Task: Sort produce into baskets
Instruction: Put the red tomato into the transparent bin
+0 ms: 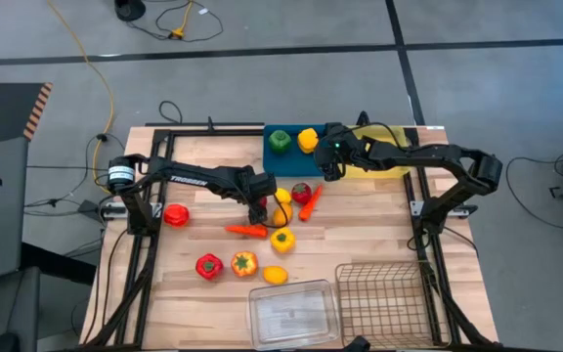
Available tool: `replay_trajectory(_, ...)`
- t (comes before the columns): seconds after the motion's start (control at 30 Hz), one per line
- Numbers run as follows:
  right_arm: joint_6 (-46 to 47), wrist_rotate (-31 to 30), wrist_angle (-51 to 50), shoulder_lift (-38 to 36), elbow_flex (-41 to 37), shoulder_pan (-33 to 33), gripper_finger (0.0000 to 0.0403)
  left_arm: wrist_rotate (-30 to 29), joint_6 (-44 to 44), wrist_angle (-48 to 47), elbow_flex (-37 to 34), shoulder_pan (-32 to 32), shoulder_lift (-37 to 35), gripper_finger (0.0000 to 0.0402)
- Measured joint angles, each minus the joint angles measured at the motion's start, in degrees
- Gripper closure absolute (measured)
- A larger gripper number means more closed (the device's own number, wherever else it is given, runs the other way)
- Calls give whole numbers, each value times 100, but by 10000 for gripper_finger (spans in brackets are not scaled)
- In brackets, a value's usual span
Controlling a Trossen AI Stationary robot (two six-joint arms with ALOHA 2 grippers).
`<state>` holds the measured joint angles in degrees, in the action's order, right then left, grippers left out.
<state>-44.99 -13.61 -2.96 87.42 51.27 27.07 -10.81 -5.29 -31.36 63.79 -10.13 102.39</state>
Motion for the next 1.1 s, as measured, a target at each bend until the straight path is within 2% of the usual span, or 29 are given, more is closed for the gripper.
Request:
replay_trajectory(0.13,0,2,-2,0,0,0,14,2,-40,-17,2,0,-2,124)
replay_trajectory(0.23,1,5,-1,0,0,1,14,4,-22,-28,5,0,-2,144)
replay_trajectory(0.5,2,28,-2,0,0,2,14,40,117,-723,614,2,-2,127)
replay_trajectory(0.73,2,26,0,0,0,2,14,986,121,-1138,1758,103,-4,129)
replay_trajectory(0.93,0,23,-2,-2,0,1,14,1509,249,-1457,2746,519,-9,128)
replay_trajectory(1.1,0,20,-2,-2,0,2,14,1513,105,-1427,2995,1102,-13,128)
